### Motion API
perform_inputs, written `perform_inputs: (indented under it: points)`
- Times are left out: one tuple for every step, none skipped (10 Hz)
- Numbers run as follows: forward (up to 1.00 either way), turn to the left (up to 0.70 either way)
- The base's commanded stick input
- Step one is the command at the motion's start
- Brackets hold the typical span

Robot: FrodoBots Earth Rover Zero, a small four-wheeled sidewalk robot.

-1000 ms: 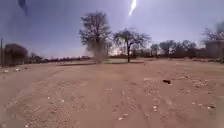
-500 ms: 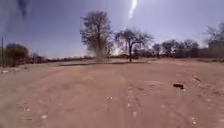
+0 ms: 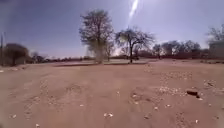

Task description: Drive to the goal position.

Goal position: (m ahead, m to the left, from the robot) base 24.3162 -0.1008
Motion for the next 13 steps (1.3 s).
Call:
perform_inputs:
  points:
    - [1.00,0.00]
    - [1.00,0.00]
    - [1.00,0.00]
    - [1.00,0.00]
    - [1.00,0.00]
    - [1.00,0.00]
    - [1.00,0.00]
    - [1.00,0.00]
    - [1.00,0.00]
    - [1.00,0.00]
    - [1.00,0.00]
    - [1.00,0.00]
    - [1.00,0.00]
